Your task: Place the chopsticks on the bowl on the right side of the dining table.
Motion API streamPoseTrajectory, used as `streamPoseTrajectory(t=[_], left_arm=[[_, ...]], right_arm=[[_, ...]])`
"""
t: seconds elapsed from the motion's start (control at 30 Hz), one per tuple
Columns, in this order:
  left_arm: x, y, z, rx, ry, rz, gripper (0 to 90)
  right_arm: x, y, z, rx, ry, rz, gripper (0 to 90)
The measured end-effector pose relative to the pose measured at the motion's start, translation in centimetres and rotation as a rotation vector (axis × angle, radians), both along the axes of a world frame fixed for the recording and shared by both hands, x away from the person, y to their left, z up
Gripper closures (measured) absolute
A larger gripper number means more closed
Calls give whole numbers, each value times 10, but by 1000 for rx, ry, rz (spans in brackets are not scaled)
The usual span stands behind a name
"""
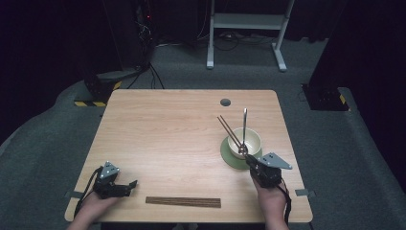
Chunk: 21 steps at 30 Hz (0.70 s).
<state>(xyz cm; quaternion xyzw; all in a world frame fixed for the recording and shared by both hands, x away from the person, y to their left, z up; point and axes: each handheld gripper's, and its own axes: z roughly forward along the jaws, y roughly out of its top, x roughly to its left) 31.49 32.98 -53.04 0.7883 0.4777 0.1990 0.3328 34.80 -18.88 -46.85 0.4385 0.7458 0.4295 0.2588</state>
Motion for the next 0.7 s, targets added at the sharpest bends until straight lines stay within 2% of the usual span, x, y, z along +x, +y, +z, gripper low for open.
streamPoseTrajectory(t=[0.3,0.47,0.5,0.53,0.57,0.6,0.67,0.7], left_arm=[[0,0,0,3,-1,2,52],[0,0,0,1,-1,0,53],[-1,0,0,0,-1,0,55],[-1,0,0,1,-1,1,55],[-1,0,0,3,-2,-2,56],[-1,0,0,3,-2,-2,56],[-1,0,0,2,-3,-3,56],[-1,0,0,3,-4,-3,57]], right_arm=[[5,1,-5,0,20,-9,831],[3,1,-2,6,11,4,769],[0,-1,1,18,-1,4,721],[0,-1,1,18,-1,4,721],[-3,-4,2,14,-8,-7,639],[-3,-4,2,14,-8,-7,639],[-6,-9,-3,0,3,-27,535],[-7,-11,-5,2,11,-27,525]])
